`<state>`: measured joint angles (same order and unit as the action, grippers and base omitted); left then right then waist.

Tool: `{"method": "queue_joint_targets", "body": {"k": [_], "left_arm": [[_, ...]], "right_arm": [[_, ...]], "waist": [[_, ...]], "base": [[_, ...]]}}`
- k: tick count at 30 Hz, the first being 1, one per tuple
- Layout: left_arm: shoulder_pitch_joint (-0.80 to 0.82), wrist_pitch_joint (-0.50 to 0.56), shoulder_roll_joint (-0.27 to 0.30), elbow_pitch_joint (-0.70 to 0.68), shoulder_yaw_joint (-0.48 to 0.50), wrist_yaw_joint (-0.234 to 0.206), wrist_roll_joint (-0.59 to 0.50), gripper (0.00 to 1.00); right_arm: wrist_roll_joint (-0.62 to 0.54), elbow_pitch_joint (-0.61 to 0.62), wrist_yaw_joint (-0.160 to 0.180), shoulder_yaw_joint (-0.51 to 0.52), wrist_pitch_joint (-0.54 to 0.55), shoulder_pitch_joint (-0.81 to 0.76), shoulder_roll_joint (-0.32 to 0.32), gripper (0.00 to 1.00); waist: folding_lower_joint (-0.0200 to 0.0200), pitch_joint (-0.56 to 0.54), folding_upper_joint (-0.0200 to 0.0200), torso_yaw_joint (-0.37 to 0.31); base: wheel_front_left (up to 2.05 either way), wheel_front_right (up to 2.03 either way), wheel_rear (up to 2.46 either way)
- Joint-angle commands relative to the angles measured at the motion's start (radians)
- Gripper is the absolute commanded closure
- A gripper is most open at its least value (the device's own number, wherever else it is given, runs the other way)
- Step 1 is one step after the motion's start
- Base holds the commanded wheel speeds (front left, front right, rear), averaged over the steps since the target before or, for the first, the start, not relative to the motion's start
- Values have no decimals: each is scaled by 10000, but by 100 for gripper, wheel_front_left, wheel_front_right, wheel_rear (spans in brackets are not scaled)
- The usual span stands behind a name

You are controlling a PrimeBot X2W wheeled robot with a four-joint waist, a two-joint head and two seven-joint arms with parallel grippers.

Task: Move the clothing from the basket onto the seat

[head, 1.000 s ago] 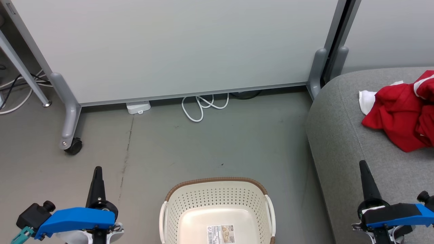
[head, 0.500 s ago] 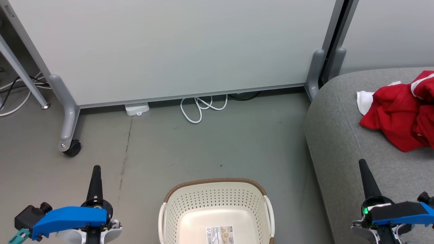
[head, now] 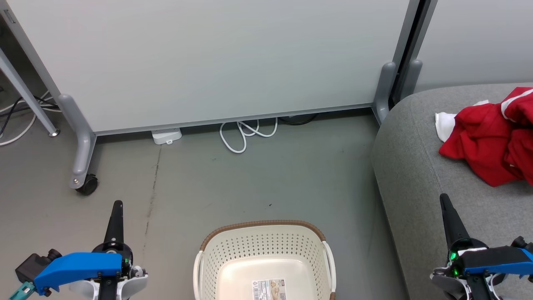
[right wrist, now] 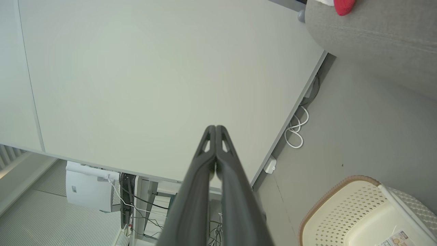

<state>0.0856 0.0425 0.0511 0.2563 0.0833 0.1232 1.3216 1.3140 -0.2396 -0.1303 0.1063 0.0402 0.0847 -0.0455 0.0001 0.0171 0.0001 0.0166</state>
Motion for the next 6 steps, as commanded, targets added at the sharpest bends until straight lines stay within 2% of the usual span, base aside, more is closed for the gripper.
{"method": "queue_joint_targets", "body": {"k": [1,6], "left_arm": [[193,56,3,-99,69,46,208,100],[213,168,1,-106,114,58,629,100]], "right_arm": [[250,33,-6,27,74,184,-64,100],[678,18,-6,37,186,203,-66,100]], "waist": [[-1,-5,-1,-6],[-1,-23,-1,-28]], "base": [[0,0,0],[0,0,0]]}}
